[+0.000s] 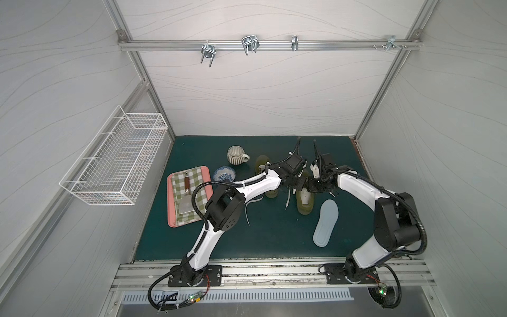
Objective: Insert the insole into the shoe
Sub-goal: Adjust the shoe at the center of the board.
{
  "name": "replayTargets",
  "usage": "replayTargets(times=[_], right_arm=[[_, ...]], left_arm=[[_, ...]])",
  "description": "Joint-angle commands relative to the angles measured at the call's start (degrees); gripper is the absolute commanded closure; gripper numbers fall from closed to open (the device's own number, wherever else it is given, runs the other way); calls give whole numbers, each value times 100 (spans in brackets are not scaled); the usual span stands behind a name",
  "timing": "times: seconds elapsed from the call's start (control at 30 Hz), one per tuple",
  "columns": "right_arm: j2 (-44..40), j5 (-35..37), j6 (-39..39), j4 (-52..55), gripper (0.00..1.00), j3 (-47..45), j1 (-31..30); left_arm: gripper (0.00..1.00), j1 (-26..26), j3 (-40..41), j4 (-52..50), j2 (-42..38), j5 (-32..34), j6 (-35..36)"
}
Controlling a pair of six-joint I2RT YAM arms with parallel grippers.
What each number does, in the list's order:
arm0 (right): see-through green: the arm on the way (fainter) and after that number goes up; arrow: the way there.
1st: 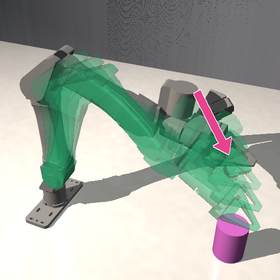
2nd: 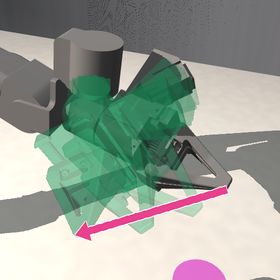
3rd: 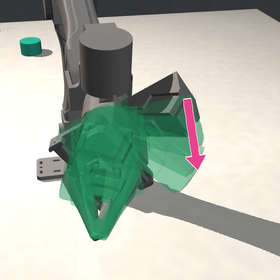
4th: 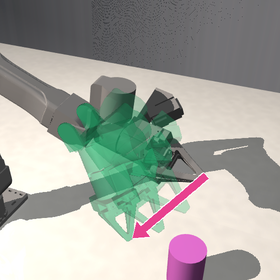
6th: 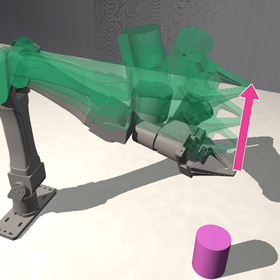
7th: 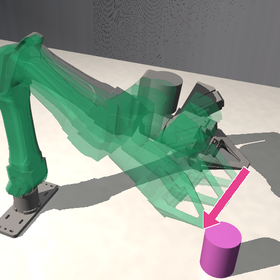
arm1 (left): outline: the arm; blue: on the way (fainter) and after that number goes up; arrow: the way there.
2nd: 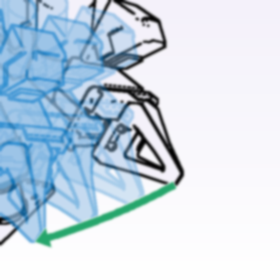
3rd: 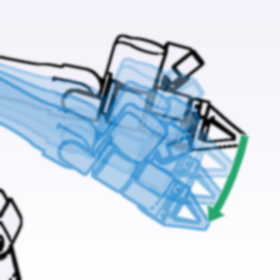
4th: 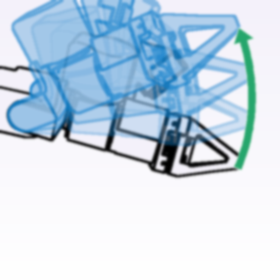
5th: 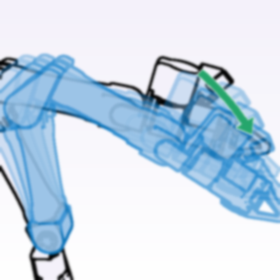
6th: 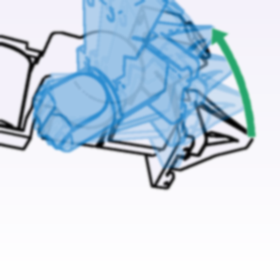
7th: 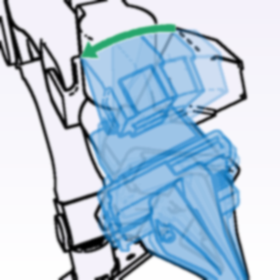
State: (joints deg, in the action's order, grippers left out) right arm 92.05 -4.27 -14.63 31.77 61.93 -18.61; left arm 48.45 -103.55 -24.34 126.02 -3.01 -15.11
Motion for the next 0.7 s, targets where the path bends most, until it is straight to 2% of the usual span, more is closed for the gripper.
replayTargets(times=[0.0,0.17,0.3,0.5,0.67], right_arm=[[-144,-172,334,-189,100,71,56],[165,-644,1070,-198,100,456,63],[539,-1170,1035,-188,100,670,11],[867,-1266,903,-128,100,892,-182],[892,-1113,731,96,99,968,-154]], left_arm=[[100,20,250,315,-211,349,-109],[100,18,765,443,-558,795,-151],[100,-8,1071,442,-726,893,-132],[100,-35,1254,261,-964,1026,-185],[100,-114,1141,151,-900,708,-148]])
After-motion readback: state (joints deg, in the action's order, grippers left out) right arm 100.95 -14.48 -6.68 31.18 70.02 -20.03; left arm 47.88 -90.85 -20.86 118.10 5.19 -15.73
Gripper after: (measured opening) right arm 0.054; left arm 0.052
